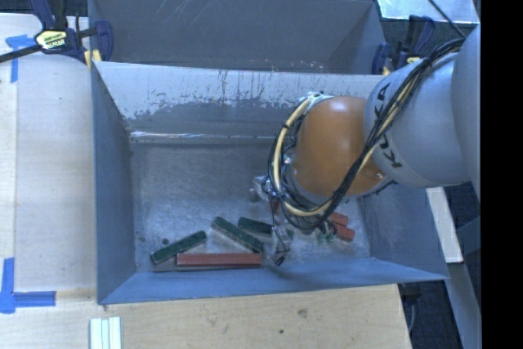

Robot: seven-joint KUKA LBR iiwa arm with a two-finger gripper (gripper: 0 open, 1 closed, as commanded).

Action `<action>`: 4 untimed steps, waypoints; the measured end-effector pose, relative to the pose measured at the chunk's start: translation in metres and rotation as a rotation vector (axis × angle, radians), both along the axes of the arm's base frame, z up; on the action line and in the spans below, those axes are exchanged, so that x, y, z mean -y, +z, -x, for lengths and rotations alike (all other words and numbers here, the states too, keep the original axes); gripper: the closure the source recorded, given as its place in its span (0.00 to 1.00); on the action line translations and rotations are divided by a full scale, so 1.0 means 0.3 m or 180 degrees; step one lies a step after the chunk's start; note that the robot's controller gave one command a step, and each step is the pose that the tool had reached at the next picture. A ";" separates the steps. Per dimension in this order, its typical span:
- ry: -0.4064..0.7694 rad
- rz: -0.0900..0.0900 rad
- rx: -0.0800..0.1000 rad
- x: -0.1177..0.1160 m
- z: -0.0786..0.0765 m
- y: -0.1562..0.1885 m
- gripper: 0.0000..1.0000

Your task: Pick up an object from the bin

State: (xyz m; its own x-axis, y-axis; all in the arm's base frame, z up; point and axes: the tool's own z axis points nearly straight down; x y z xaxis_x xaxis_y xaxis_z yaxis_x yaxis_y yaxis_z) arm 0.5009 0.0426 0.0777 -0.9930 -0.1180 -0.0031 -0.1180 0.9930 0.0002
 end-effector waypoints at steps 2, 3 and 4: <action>-0.0002 0.0000 -0.0004 0.000 0.001 -0.001 0.00; -0.0002 0.0000 -0.0005 0.000 0.002 -0.001 1.00; 0.0141 0.0001 -0.0002 -0.051 -0.006 0.463 1.00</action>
Offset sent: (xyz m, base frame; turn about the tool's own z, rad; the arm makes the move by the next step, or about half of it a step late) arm 0.0000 0.0000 0.0000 0.0000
